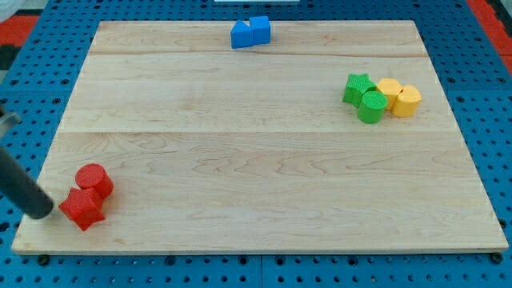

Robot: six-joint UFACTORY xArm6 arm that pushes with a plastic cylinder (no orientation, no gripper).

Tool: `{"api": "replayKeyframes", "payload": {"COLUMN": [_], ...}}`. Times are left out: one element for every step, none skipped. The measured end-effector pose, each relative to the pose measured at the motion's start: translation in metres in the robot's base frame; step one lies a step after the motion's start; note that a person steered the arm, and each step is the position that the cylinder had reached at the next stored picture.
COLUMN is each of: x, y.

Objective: Slide the red star along with the red circle slightly up

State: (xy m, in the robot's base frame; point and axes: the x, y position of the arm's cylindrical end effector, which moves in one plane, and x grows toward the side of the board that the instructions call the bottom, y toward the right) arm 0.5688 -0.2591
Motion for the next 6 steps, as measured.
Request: {"api": "replayKeyframes", "payload": {"x": [0.001,0.019,0.049,0.049,0.029,0.008], "y": [0.020,0.002,0.019,0.049,0.047,0.045]}}
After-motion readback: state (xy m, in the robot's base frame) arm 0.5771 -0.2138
